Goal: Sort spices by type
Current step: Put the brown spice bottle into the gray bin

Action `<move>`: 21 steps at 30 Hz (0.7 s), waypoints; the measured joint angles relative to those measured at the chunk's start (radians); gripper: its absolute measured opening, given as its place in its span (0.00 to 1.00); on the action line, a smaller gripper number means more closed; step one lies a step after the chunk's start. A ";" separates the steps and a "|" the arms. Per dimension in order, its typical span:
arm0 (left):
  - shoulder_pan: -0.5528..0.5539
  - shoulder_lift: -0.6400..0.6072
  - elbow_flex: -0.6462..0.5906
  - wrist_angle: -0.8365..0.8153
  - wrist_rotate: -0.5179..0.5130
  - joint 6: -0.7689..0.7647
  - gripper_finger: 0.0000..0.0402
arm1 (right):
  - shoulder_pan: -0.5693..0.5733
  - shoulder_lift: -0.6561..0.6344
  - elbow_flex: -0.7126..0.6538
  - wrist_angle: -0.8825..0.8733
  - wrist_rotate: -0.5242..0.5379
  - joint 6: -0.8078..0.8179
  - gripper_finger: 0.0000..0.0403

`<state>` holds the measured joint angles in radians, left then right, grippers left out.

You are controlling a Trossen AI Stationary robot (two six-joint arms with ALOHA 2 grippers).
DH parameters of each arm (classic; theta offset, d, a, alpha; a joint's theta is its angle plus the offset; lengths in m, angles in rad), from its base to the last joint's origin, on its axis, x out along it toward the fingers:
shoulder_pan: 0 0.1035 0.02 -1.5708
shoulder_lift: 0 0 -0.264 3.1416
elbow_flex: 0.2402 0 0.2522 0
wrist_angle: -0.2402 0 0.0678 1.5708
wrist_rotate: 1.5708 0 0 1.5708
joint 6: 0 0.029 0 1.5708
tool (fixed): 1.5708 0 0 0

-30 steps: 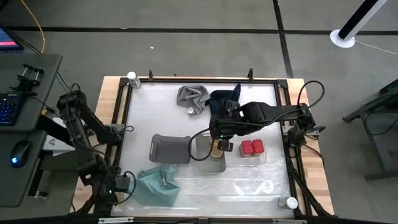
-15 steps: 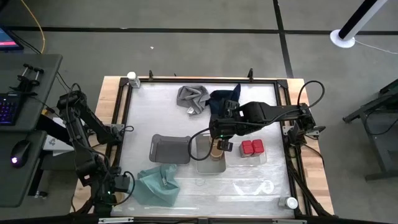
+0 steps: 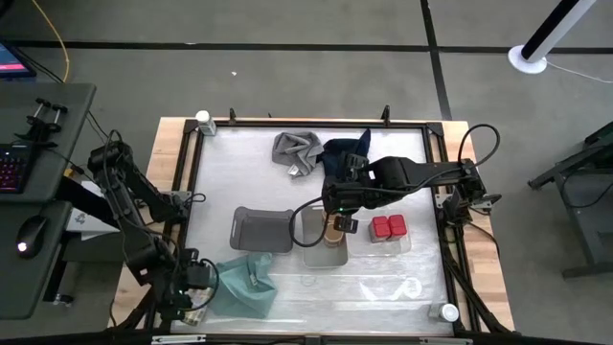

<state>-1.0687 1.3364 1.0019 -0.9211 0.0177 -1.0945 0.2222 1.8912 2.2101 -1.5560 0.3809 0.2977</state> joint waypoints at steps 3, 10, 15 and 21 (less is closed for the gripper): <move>0.001 0.000 0.000 0.009 -0.001 -0.024 0.69 | 0.000 0.000 0.000 0.001 0.000 0.000 0.00; -0.005 0.004 -0.008 0.091 -0.001 -0.488 0.69 | 0.000 0.000 0.000 0.001 -0.004 0.000 0.00; -0.006 0.030 -0.008 0.077 -0.005 -0.874 0.69 | 0.000 0.000 0.000 0.001 0.009 -0.009 0.00; 0.004 0.142 -0.008 0.090 0.037 -1.082 0.69 | 0.000 0.000 0.000 0.002 0.020 -0.029 0.00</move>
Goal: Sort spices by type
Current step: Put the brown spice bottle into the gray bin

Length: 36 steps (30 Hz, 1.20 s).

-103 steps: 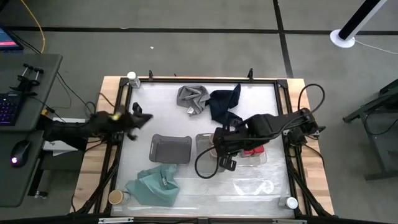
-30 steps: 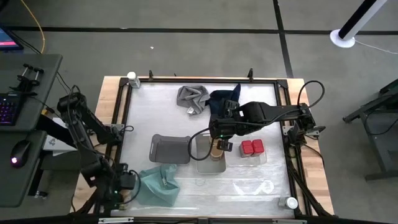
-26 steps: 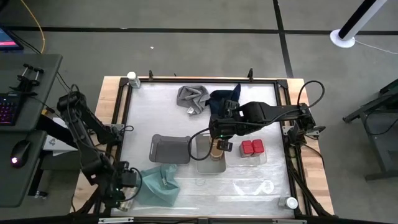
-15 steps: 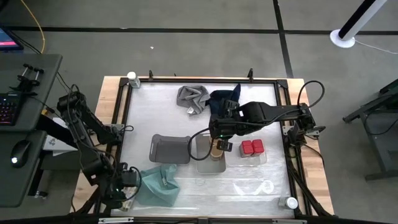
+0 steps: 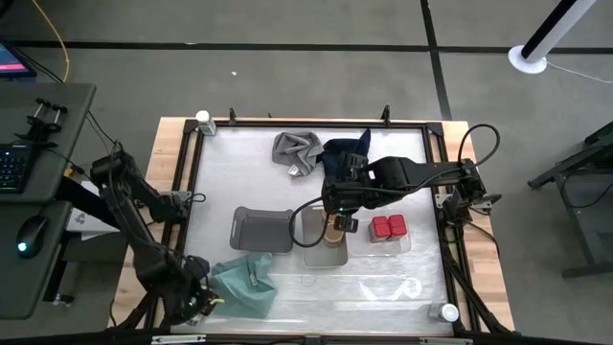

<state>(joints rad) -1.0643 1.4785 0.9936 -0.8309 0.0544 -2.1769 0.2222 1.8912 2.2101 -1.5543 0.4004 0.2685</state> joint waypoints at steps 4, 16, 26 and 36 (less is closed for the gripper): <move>0.018 0.063 0.000 0.015 0.037 -0.046 0.69 | 0.000 0.000 0.000 0.001 0.001 -0.018 0.00; 0.049 0.197 0.006 0.021 0.093 -0.064 0.69 | 0.000 0.000 0.000 0.003 0.002 -0.053 0.00; 0.069 0.203 0.003 0.013 0.107 0.017 0.59 | 0.000 0.000 0.000 0.003 0.003 -0.053 0.00; 0.072 0.023 0.003 -0.100 -0.017 0.146 0.55 | 0.000 0.000 0.000 0.011 0.002 -0.064 0.00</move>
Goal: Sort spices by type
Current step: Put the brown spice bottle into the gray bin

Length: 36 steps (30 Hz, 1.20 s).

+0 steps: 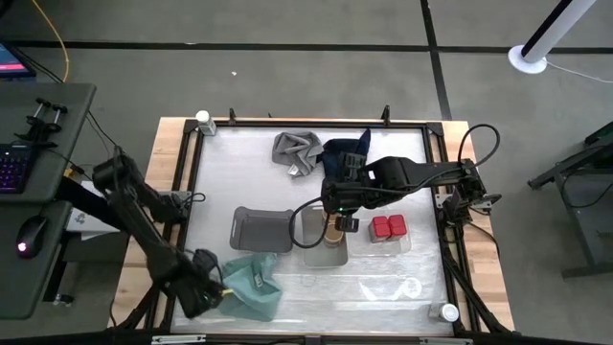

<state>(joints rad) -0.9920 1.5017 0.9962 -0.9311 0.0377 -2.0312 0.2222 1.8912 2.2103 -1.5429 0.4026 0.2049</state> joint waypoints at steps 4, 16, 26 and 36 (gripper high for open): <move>0.010 -0.149 0.037 -0.112 -0.092 0.097 0.55 | 0.001 0.000 0.018 0.002 0.000 -0.015 0.00; 0.201 -0.423 0.146 -0.087 -0.801 0.811 0.55 | 0.005 -0.031 0.125 0.006 0.001 0.096 0.00; 0.630 -0.176 0.142 0.659 -0.665 1.747 0.55 | 0.058 -0.092 0.093 -0.002 0.061 0.318 0.00; 0.706 0.011 0.112 0.922 -0.423 1.741 0.55 | 0.107 -0.094 0.093 -0.029 0.089 0.403 0.00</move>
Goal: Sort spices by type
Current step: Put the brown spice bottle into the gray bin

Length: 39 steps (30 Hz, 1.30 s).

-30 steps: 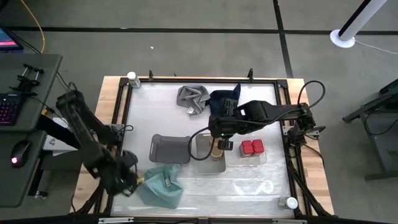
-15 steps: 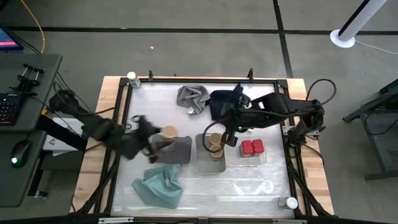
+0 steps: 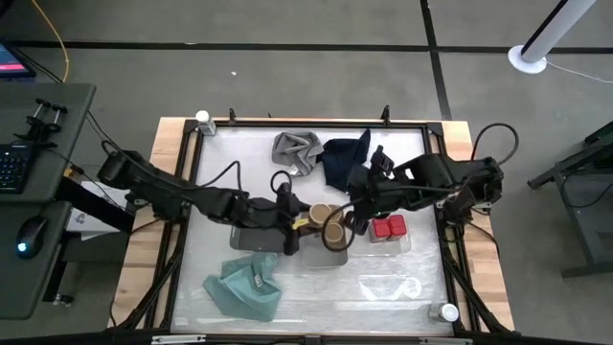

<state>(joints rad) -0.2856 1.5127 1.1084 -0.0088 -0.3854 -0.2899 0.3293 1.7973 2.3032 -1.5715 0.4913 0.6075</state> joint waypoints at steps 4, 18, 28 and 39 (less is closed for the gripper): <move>-0.004 -0.029 -0.185 0.307 0.003 -0.102 0.54 | 0.009 0.000 0.000 0.000 0.023 -0.002 0.00; 0.051 -0.030 -0.464 0.609 -0.057 -0.046 0.52 | 0.000 0.002 0.000 0.082 -0.006 0.058 0.00; 0.012 0.061 -0.441 0.624 -0.092 -0.013 0.52 | -0.105 0.015 -0.130 0.225 -0.232 0.112 0.00; 0.003 0.208 -0.438 0.771 -0.106 -0.022 0.52 | -0.193 0.016 -0.487 0.551 -0.425 0.123 0.00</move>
<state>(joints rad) -0.2825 1.7207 0.6704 0.7627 -0.4918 -0.3118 0.1368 1.8130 1.8162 -1.0204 0.0659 0.7306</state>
